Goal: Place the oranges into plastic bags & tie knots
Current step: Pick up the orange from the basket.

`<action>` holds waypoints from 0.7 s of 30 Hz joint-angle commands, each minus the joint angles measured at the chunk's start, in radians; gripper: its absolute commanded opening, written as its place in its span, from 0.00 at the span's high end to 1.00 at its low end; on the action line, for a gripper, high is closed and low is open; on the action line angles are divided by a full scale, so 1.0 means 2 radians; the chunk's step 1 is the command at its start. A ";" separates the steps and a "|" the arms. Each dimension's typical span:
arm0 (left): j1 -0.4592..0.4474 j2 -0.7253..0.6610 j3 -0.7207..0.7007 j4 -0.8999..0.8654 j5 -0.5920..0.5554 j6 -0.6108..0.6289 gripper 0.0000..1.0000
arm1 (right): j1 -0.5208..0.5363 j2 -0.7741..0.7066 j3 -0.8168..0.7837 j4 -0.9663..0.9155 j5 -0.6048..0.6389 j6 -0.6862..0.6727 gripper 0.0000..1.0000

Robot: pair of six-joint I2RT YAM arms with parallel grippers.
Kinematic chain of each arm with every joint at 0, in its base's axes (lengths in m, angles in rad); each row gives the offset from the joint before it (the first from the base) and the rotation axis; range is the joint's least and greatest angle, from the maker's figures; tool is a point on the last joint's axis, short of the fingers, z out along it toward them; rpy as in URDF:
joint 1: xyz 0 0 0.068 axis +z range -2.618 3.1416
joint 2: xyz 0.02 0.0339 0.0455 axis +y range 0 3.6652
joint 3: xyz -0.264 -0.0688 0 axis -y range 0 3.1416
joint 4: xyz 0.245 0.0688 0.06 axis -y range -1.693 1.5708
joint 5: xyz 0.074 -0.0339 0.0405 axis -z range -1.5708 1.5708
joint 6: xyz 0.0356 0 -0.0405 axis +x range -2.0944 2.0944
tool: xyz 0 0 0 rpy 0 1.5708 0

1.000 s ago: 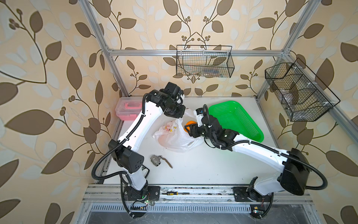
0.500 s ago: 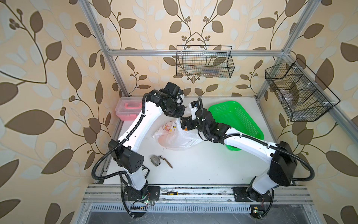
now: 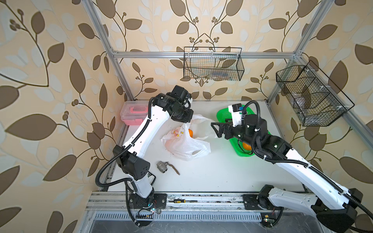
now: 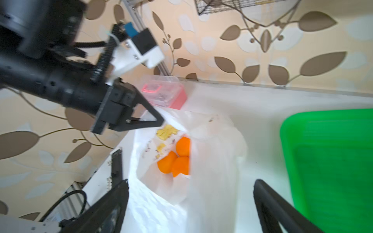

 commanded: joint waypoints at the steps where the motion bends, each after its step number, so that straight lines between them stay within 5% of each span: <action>1: 0.005 -0.008 0.003 -0.001 0.008 0.007 1.00 | -0.074 -0.021 -0.026 -0.114 -0.008 -0.022 0.03; 7: 0.005 -0.009 0.004 -0.001 0.009 0.007 1.00 | -0.259 0.007 -0.071 -0.158 -0.044 -0.072 0.02; 10: 0.005 -0.009 0.004 -0.001 0.008 0.008 1.00 | -0.311 0.059 -0.076 -0.166 -0.046 -0.098 0.02; 21: 0.005 -0.010 0.003 -0.003 0.007 0.010 1.00 | -0.325 0.244 -0.040 -0.172 0.009 -0.131 0.00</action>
